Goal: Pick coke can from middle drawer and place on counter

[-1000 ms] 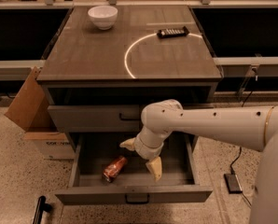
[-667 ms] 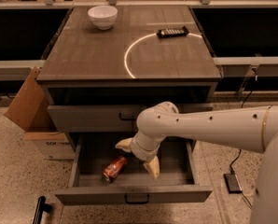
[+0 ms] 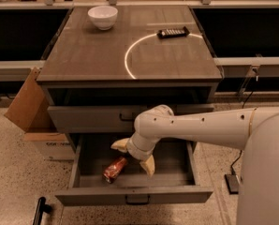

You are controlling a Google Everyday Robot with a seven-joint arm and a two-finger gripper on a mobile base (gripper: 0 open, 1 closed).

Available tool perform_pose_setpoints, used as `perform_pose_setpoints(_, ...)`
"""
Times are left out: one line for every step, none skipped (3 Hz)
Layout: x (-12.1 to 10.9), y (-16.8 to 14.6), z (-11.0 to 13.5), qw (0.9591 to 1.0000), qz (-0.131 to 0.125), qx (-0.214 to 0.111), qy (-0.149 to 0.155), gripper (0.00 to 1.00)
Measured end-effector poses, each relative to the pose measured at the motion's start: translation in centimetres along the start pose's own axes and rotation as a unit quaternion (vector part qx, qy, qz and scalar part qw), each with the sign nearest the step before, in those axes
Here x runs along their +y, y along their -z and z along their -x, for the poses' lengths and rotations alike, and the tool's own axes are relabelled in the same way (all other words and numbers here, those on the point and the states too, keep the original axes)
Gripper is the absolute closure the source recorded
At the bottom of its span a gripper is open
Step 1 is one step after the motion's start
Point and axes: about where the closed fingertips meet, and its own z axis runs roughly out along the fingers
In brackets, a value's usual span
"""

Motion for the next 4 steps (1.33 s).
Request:
perform_pose_setpoints(-0.7, -1.7, -0.9, 0.9996, -0.024, -0.012, 0.006, 0.00)
perform_pose_setpoints(-1.7, -3.0, -1.3, 0.9990, -0.043, 0.009, 0.010, 0.00)
perform_pose_setpoints(-2.3, -3.7, -1.0, 0.9981, -0.049, 0.036, 0.000, 0.00)
perform_pose_setpoints(-2.3, -3.9, -0.9, 0.9980, -0.051, 0.037, -0.014, 0.00)
